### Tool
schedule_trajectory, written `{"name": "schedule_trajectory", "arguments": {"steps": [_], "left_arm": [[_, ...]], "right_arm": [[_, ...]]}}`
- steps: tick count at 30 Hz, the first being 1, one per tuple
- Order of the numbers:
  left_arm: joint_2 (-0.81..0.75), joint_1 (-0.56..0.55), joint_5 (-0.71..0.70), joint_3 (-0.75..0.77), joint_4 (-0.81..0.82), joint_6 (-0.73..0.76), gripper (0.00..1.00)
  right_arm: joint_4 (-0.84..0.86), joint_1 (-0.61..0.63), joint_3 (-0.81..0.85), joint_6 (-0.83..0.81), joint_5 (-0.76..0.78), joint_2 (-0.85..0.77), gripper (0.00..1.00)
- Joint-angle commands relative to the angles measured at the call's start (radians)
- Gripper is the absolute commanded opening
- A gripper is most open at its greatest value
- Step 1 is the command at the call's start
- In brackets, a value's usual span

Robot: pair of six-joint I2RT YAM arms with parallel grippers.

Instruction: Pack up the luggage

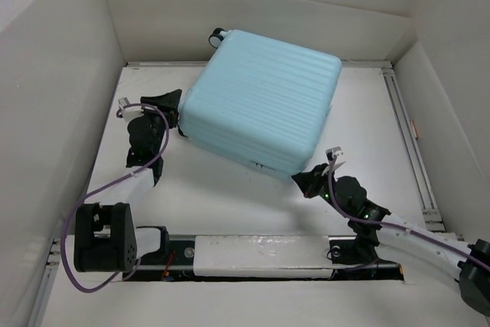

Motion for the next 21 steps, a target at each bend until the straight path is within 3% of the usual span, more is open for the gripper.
{"name": "schedule_trajectory", "arguments": {"steps": [1, 3, 4, 7, 11, 14, 15, 18, 21], "left_arm": [[-0.035, -0.169, 0.346, 0.006, 0.056, 0.146, 0.0], [-0.058, -0.169, 0.335, 0.018, 0.008, 0.175, 0.0], [-0.076, -0.169, 0.335, 0.018, 0.008, 0.184, 0.0], [-0.089, -0.169, 0.323, 0.007, 0.008, 0.184, 0.0], [-0.069, -0.213, 0.312, -0.014, 0.02, 0.184, 0.0], [-0.069, -0.223, 0.28, -0.06, 0.052, 0.184, 0.0], [-0.056, -0.223, 0.271, -0.071, 0.063, 0.184, 0.0], [-0.03, -0.223, 0.234, -0.08, 0.063, 0.206, 0.0], [0.016, -0.175, 0.234, -0.103, 0.121, 0.194, 0.0]], "right_arm": [[0.451, 0.09, 0.105, 0.103, -0.37, -0.03, 0.0], [0.336, 0.09, 0.147, 0.074, -0.301, -0.09, 0.0], [0.167, 0.09, 0.165, 0.059, -0.257, -0.163, 0.0], [0.06, 0.09, 0.176, 0.032, -0.152, -0.252, 0.0], [-0.057, 0.09, 0.213, 0.032, -0.115, -0.166, 0.0], [-0.057, 0.189, 0.213, 0.046, -0.049, -0.043, 0.0], [-0.057, 0.206, 0.213, 0.032, -0.06, -0.011, 0.0], [0.092, 0.216, 0.193, 0.018, -0.28, 0.077, 0.0], [0.052, 0.216, 0.182, 0.009, -0.342, 0.022, 0.0]]}}
